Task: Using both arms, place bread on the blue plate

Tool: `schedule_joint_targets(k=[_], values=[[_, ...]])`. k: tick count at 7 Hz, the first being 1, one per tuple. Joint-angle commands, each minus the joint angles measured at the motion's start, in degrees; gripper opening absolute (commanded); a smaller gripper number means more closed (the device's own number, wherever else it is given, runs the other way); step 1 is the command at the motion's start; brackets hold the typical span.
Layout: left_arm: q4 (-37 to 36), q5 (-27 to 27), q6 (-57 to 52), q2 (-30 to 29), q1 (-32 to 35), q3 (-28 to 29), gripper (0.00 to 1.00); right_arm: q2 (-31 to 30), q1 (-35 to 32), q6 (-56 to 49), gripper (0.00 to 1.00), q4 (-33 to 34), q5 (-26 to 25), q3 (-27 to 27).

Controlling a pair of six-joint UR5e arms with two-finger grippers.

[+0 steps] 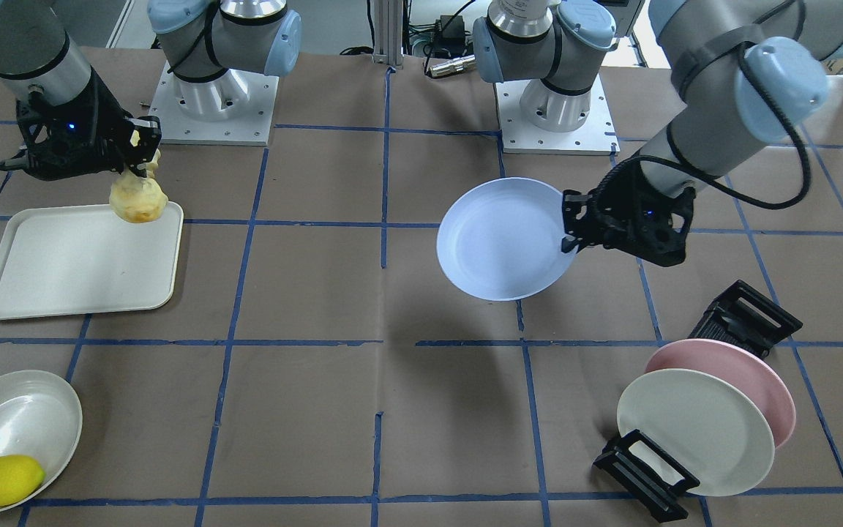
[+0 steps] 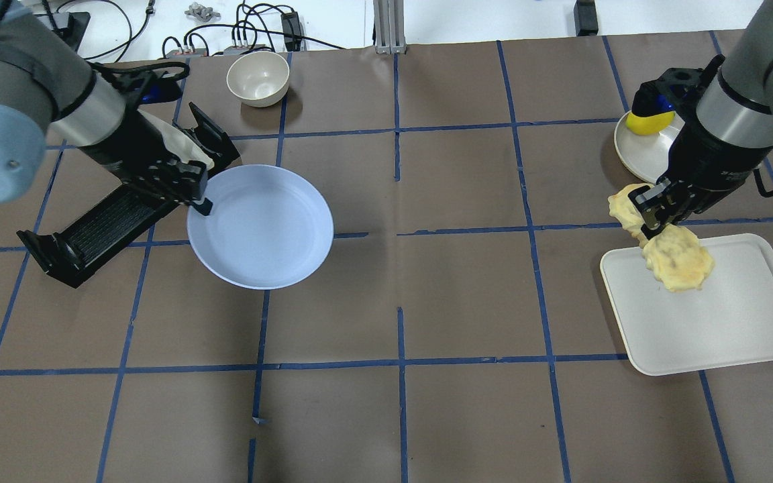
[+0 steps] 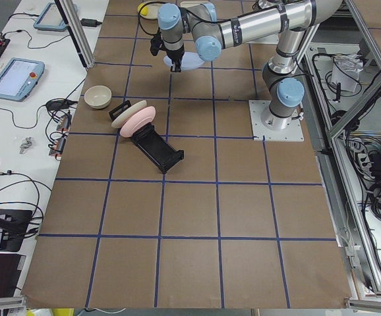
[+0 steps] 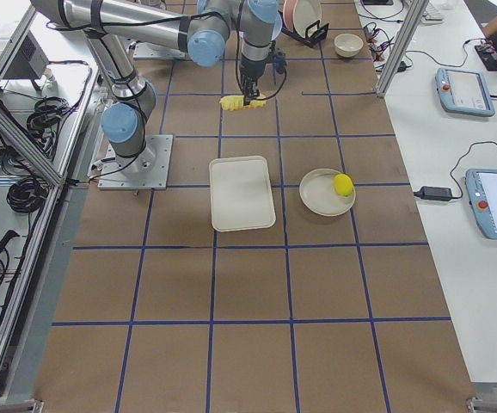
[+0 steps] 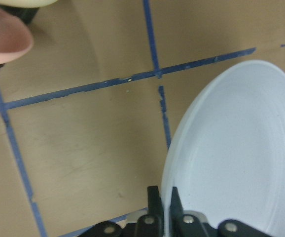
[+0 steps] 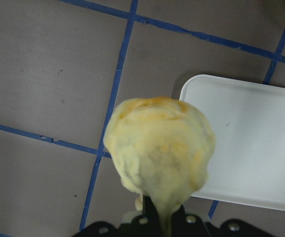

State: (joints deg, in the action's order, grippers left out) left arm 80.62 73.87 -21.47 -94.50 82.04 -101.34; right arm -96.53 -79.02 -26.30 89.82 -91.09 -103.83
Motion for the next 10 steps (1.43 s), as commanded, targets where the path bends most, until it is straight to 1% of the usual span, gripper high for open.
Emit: schedule_joint_targets(k=[1, 2, 3, 4, 5, 6, 7, 8, 9, 10], values=[[-11.6, -9.1, 5.3, -7.0, 6.6, -1.7, 0.14, 0.0, 0.0, -0.1, 0.13, 0.0, 0.1, -0.1], [-19.0, -9.6, 12.3, -11.1, 9.6, -1.7, 0.14, 0.0, 0.0, -0.1, 0.13, 0.1, 0.2, -0.1], [-26.0, -9.6, 16.1, -14.7, 12.4, -1.8, 0.14, 0.0, 0.0, -0.1, 0.13, 0.1, 0.2, -0.1], [-28.5, -9.5, 18.0, -17.3, 13.9, -1.8, 0.14, 0.0, 0.0, -0.1, 0.13, 0.3, 0.4, -0.4], [-29.4, -9.5, 17.2, -19.0, 13.9, -1.9, 0.14, 0.0, 0.0, -0.2, 0.13, 0.5, 0.4, -0.4], [-29.6, -9.7, 17.3, -20.4, 14.3, -1.8, 0.14, 0.3, 0.0, -0.1, 0.13, 1.0, 0.6, -0.6], [-29.6, -9.6, 17.2, -20.7, 14.3, -2.0, 0.16, 0.5, -0.1, 0.1, 0.13, 1.0, 0.7, -0.7], [-29.6, -9.3, 17.9, -21.4, 14.3, -2.3, 0.26, 0.2, -0.5, 1.0, 0.16, 0.5, 0.4, 0.6], [-29.5, -9.1, 18.1, -20.6, 14.3, -3.2, 0.55, 0.0, -2.5, 1.3, 0.16, -0.2, 0.2, 1.8], [-29.5, -9.0, 18.5, -19.5, 13.8, -3.2, 0.88, 0.7, -6.3, 5.6, 0.15, 0.0, 0.3, 2.8]])
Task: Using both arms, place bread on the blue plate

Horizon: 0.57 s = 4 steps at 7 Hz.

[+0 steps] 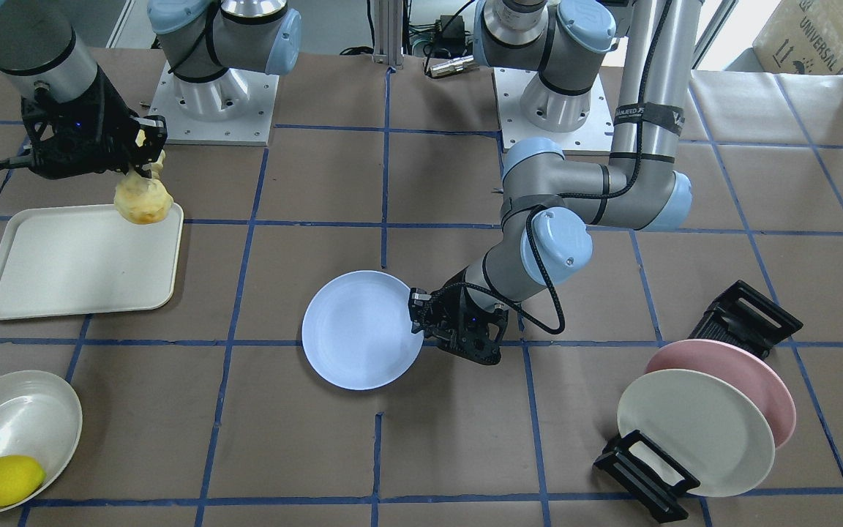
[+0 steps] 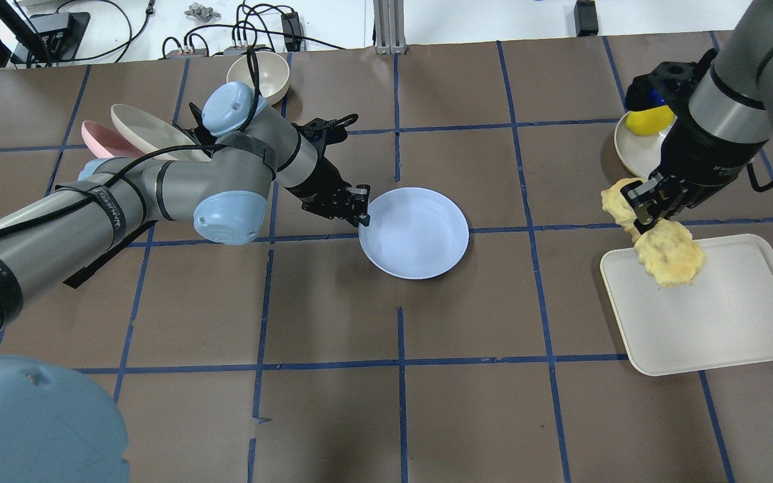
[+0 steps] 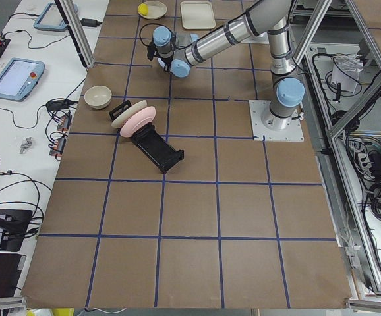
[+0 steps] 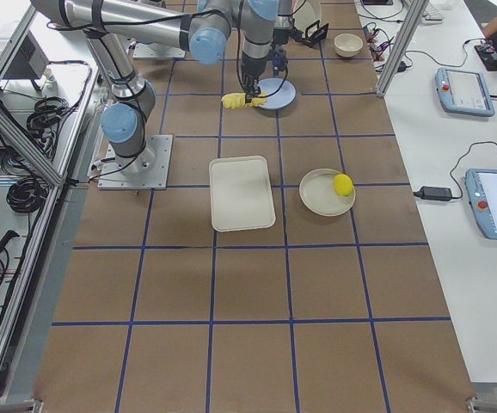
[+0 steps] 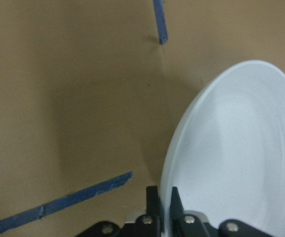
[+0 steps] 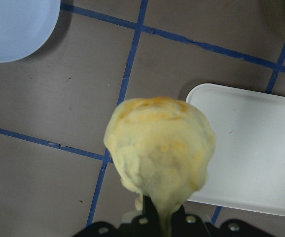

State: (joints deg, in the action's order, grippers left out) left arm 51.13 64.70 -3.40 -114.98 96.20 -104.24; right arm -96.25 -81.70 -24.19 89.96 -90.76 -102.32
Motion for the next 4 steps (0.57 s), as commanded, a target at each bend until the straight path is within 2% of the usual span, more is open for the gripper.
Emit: schedule_joint_targets(k=[1, 2, 3, 4], values=[[0.5, 0.7, 0.4, 2.7, -1.4, 0.9, 0.95, 2.1, -7.6, 6.9, 0.15, 0.9, 0.4, 1.6], [1.8, 0.7, 0.4, 5.4, -3.8, 0.5, 1.0, 5.9, -10.9, 10.3, 0.15, 2.7, 0.5, 1.9], [5.3, 0.8, 0.3, 8.6, -6.5, 0.0, 1.0, 10.3, -14.1, 11.6, 0.15, 8.9, 1.7, 2.8], [12.1, 6.1, -0.4, 12.7, -8.7, 0.4, 1.0, 14.9, -16.9, 14.8, 0.15, 11.1, 3.3, 4.6]])
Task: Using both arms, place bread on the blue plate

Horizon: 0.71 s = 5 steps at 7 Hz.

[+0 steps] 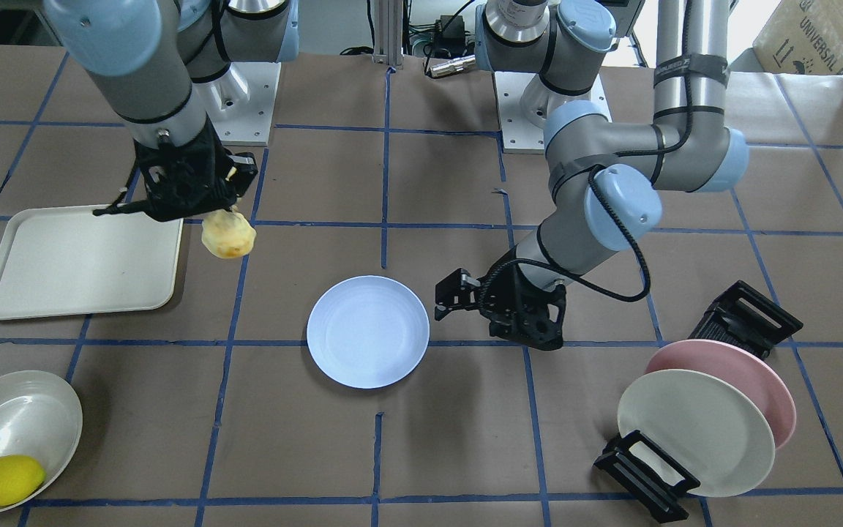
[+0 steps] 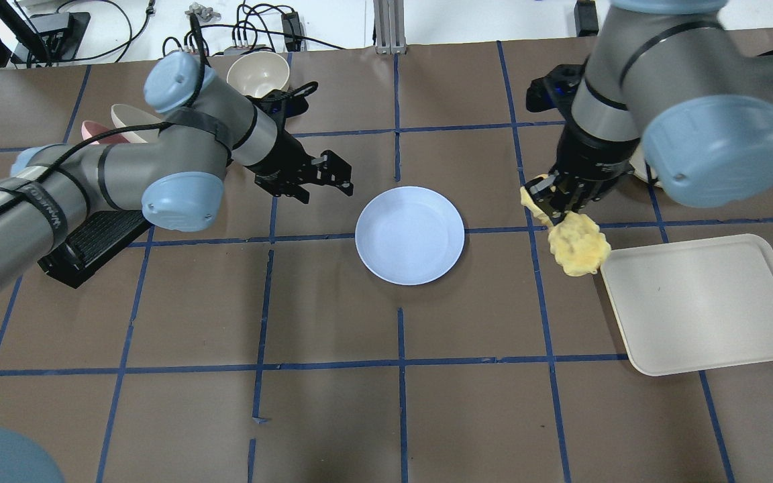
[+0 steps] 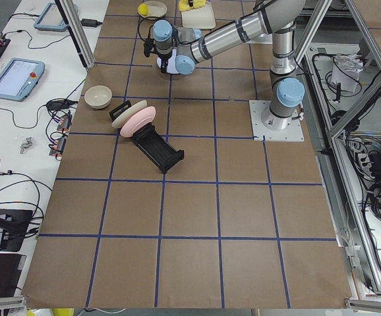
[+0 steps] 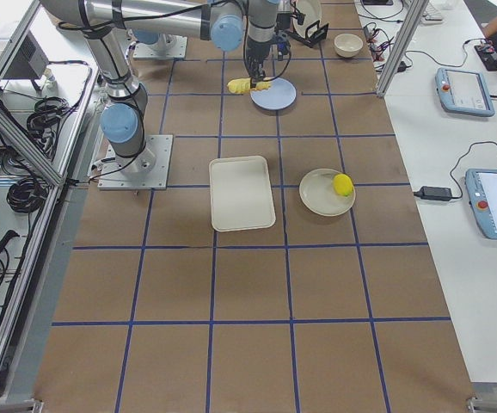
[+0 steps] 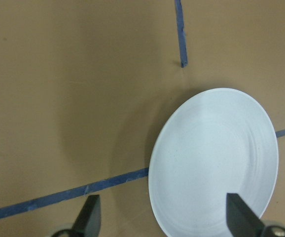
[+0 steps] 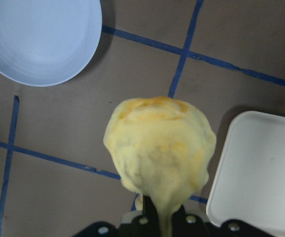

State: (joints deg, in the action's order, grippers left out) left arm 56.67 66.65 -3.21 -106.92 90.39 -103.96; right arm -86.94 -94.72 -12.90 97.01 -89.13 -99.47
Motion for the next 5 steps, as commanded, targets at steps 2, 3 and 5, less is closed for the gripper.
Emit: schedule_joint_targets(k=[2, 3, 5], values=[[19.2, 17.8, -2.0, 11.8, -5.6, 1.2, 1.0, 14.7, -7.7, 6.8, 0.15, 13.8, 1.5, 2.7], [22.9, 21.6, -2.0, 14.8, -5.8, 2.3, 1.0, 19.0, -7.6, 6.8, 0.15, 17.9, 0.9, 2.9], [25.8, 24.1, -2.0, 18.5, -6.3, 3.6, 1.0, 21.1, -8.8, 7.5, 0.16, 19.1, 1.3, 5.0]])
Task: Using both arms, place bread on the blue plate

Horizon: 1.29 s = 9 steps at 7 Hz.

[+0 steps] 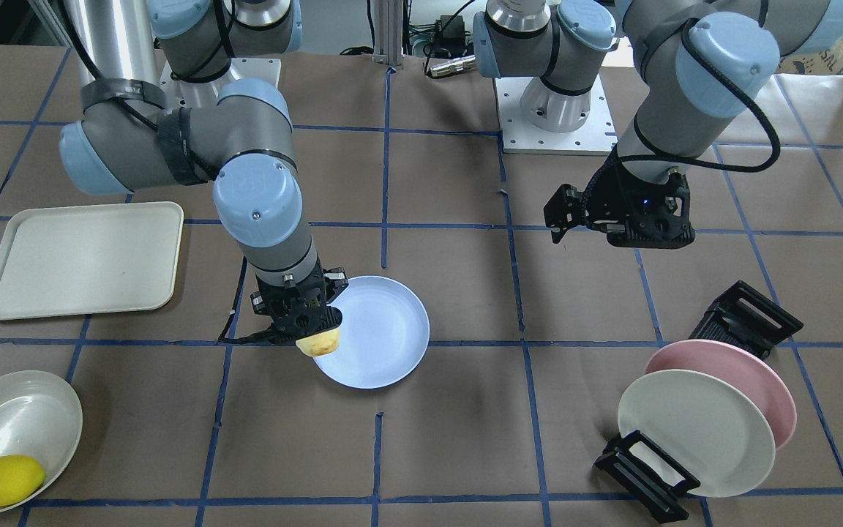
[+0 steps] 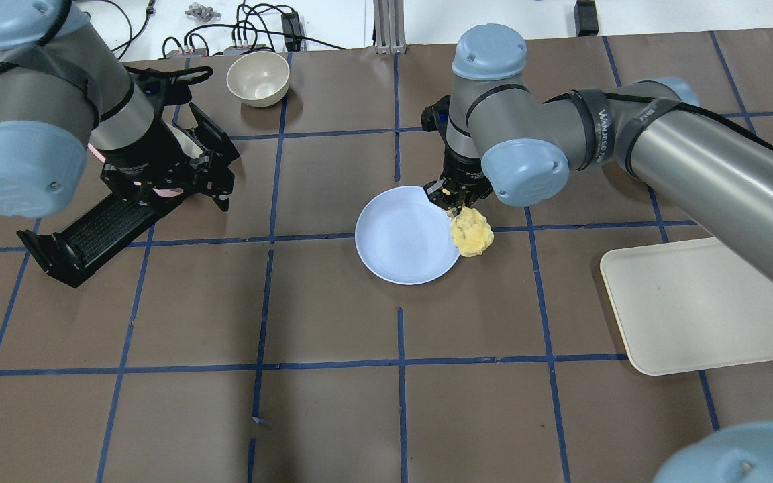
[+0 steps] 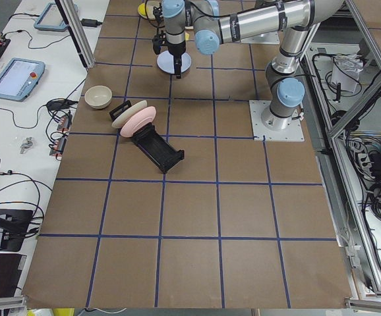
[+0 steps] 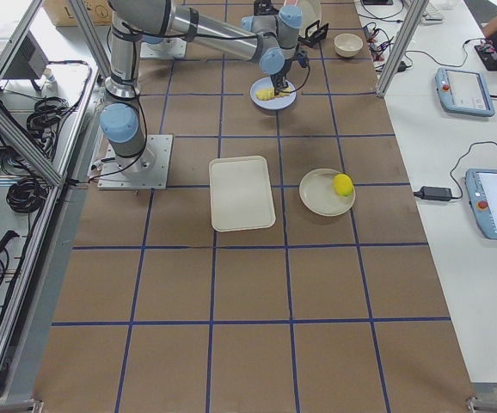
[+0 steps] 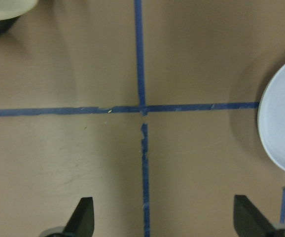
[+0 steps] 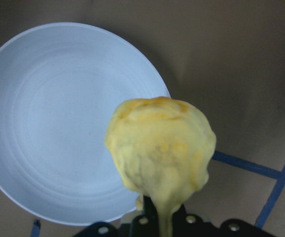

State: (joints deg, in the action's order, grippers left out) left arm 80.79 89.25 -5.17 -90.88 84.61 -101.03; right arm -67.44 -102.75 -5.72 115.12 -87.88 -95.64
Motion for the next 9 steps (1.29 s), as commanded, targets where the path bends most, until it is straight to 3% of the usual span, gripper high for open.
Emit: schedule_joint_targets(k=[1, 4, 6, 7, 8, 9], values=[[1.8, 1.4, -0.2, 3.9, -0.4, -0.1, 1.0, 2.5, -1.8, 0.4, 0.16, 1.2, 0.3, 1.4], [4.2, 1.0, 0.4, 5.3, 0.2, -0.5, 1.0, 3.5, -3.4, 0.9, 0.2, 1.9, 0.3, 1.4], [7.1, 0.8, 0.3, 5.7, 0.4, 2.1, 1.0, 3.8, -3.4, 0.9, 0.31, 1.9, 0.3, 1.2], [8.0, 0.5, 0.3, 5.9, 0.5, 2.4, 1.0, 4.8, -3.5, 1.0, 0.47, 2.4, 0.3, 1.6], [8.3, -0.3, 0.4, 5.5, 0.5, 2.4, 1.0, 4.9, -3.6, 0.9, 0.86, 6.2, 0.2, 1.5], [9.3, -0.8, -0.1, 5.5, 0.5, 2.5, 1.0, 4.7, -3.8, 1.0, 1.0, 6.3, 0.0, 1.7]])
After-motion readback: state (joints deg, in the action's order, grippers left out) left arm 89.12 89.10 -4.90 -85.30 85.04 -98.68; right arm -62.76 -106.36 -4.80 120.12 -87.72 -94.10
